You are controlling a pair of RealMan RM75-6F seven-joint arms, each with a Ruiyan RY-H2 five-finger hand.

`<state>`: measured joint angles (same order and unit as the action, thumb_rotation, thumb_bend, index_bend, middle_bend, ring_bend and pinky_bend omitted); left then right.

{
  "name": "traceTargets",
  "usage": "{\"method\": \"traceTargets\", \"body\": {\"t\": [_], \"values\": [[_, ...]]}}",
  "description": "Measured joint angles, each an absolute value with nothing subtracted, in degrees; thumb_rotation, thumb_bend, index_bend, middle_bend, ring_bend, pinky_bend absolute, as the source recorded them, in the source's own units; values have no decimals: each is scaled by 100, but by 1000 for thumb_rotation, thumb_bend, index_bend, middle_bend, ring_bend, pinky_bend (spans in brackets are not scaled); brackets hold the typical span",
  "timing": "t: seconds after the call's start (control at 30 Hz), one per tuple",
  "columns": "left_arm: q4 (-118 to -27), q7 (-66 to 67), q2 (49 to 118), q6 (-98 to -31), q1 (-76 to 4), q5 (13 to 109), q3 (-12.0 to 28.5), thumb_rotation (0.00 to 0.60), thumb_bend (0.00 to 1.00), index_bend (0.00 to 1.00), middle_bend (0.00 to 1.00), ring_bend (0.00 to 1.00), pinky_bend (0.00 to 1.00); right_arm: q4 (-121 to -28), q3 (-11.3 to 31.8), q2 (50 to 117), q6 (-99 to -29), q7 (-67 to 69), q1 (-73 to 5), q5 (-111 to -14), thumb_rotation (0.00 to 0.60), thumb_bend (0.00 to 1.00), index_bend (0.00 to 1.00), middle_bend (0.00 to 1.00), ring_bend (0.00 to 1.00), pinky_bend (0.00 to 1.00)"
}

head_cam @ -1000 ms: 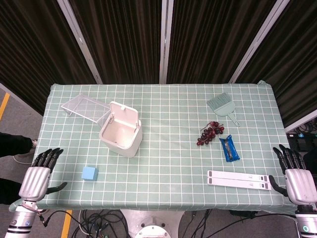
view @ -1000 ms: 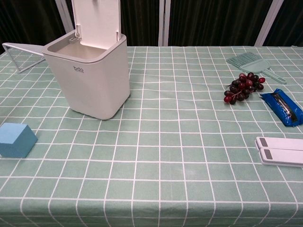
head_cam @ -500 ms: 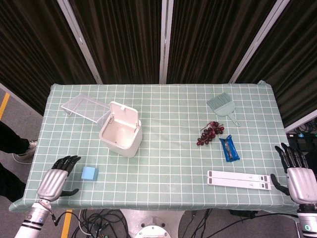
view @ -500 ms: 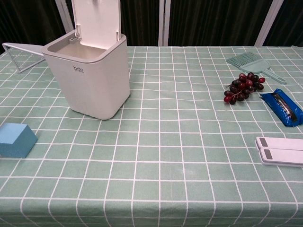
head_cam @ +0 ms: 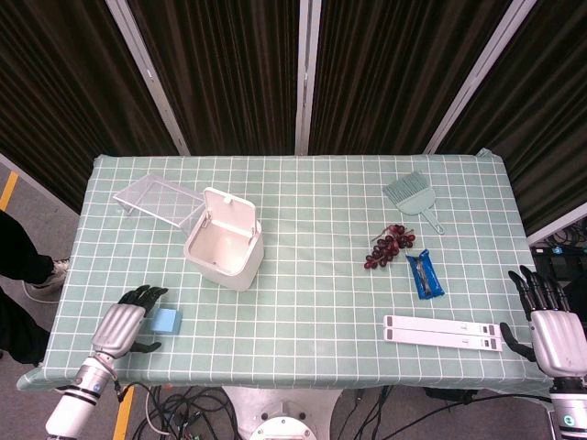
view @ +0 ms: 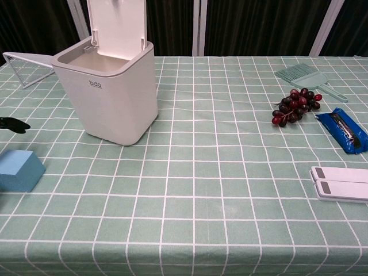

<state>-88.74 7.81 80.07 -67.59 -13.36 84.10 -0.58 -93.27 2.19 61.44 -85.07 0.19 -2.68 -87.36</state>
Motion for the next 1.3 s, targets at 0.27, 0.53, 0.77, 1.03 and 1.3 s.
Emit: {"method": "traceTargets", "body": {"t": [0.27,0.53,0.77,1.03,1.3], "values": [[-8591,753,8286,-6765,-1449,8443,-40,600,114,273,273,252,369,-9276,205,6171,-8472,44,-268,-8717,600,276,0,0,0,0],[-8371,708,8504,-6879,-1506,8493,-2,600,202,455,464,442,521,-9236,208,6186,-8442,60,-272,-8682,600,275,0,0,0,0],[-8365,807,8558,-7035,-1501,8501,16,600,262,556,562,541,606,-9216,205,6200,-8439,71,-266,-8669,600,277,0,0,0,0],[-8933,827,8093,-7687,-1438,8744,204,600,268,560,566,546,612,-9236,209,6180,-8445,57,-273,-8686,600,277,0,0,0,0],[-10010,812,7182,-7958,-1735,8740,1018,600,255,562,567,546,611,-9250,202,6210,-8386,21,-305,-8689,600,277,0,0,0,0]]}}
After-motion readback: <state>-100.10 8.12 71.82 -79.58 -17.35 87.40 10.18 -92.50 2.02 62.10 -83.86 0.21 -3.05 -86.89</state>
